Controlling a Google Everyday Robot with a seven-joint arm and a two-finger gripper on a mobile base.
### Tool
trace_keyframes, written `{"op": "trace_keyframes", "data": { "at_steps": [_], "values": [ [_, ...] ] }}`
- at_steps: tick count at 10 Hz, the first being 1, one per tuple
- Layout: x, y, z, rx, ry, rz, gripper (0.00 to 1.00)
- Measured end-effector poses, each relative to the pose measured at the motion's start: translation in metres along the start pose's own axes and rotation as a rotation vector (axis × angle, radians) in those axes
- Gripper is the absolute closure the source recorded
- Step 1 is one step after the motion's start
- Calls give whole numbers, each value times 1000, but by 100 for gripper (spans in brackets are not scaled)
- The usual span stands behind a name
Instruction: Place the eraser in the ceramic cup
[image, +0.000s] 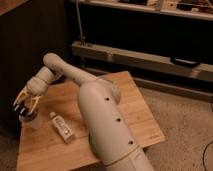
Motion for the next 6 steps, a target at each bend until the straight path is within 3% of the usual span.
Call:
{"op": "trace_keyframes", "data": {
  "at_steps": [4, 6],
  "values": [
    [11, 3, 2, -27, 9, 50, 60],
    [17, 4, -2, -23, 13, 73, 41]
  ]
}}
